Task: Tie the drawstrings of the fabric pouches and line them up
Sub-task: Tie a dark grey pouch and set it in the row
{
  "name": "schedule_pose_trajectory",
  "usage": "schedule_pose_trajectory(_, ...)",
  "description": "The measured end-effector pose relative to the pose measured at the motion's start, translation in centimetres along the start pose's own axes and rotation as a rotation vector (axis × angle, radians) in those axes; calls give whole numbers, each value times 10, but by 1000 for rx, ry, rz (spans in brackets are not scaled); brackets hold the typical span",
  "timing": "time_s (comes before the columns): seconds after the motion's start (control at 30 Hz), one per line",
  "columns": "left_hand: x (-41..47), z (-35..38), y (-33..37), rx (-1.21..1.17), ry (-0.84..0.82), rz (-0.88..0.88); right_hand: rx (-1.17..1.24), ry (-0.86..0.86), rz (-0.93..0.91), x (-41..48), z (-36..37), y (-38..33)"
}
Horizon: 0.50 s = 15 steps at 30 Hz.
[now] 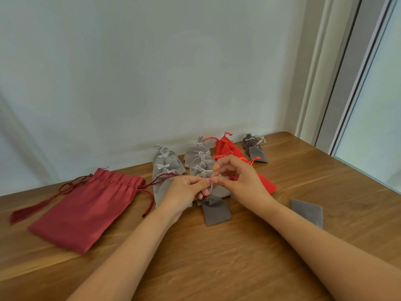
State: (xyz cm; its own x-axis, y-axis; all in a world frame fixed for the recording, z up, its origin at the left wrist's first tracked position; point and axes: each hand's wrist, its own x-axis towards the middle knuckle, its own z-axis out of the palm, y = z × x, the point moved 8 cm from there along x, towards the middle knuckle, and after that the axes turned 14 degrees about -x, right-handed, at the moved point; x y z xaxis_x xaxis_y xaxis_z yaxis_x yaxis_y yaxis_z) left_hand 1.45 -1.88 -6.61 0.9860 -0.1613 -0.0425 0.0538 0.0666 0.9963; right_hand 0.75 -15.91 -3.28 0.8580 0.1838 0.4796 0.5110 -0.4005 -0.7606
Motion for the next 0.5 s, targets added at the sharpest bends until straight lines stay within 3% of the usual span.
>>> schedule_pose_trajectory(0.23,-5,9,2,79,-144,21,96,-46,69,2,6,14)
schedule_pose_trajectory(0.5,-3,3,-1,-89,-31,-18,170,-116,78,2,8,12)
